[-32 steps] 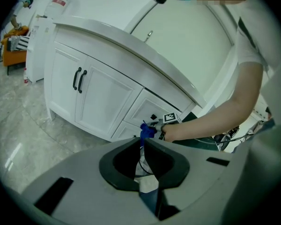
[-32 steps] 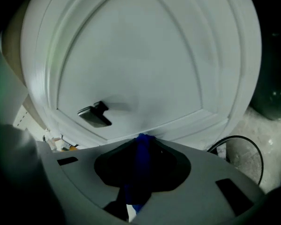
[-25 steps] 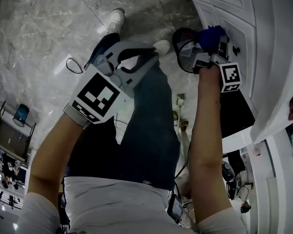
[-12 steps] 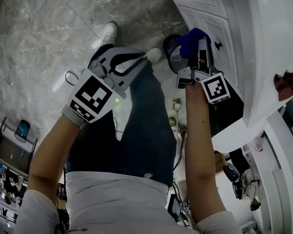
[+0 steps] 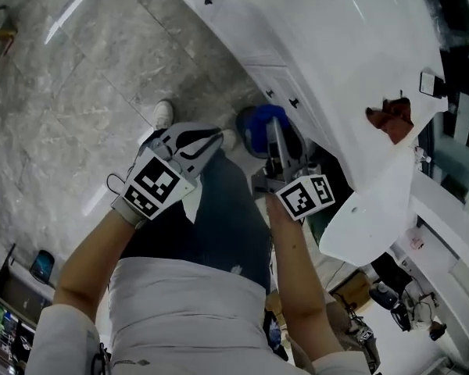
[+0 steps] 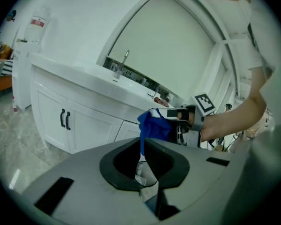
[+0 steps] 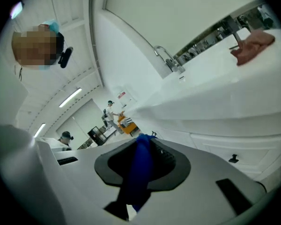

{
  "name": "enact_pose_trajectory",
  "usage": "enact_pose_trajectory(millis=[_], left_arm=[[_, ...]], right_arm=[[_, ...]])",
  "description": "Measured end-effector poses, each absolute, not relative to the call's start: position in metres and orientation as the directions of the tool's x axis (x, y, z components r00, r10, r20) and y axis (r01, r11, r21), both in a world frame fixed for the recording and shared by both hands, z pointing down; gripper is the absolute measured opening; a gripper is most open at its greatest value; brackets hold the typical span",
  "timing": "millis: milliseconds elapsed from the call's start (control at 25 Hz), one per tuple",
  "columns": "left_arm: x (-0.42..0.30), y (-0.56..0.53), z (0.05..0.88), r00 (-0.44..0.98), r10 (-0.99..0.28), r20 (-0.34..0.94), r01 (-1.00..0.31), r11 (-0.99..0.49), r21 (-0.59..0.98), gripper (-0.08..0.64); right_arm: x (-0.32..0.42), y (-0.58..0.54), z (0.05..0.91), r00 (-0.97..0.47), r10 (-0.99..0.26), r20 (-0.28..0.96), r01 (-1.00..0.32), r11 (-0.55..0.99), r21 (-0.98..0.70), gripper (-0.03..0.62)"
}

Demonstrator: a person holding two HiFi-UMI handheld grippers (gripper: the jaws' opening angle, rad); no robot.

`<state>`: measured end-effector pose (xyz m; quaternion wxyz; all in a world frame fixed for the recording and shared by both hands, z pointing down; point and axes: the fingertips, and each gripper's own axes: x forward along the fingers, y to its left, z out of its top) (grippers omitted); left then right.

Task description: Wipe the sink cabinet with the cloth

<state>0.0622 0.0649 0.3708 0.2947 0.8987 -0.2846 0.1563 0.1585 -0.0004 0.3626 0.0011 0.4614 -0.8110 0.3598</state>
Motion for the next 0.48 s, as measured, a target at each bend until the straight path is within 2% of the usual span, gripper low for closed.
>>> enact_pose_trajectory(millis=[480], left_arm=[[0.071,0.036,0.226,0.822,-0.436,0.366,-0.555,-0.758,0.342,0.012]], right_arm=[[0.167,0.012,0.188,-0.567,-0.8,0.197,-0.793,0.465,-0.394,0.084]])
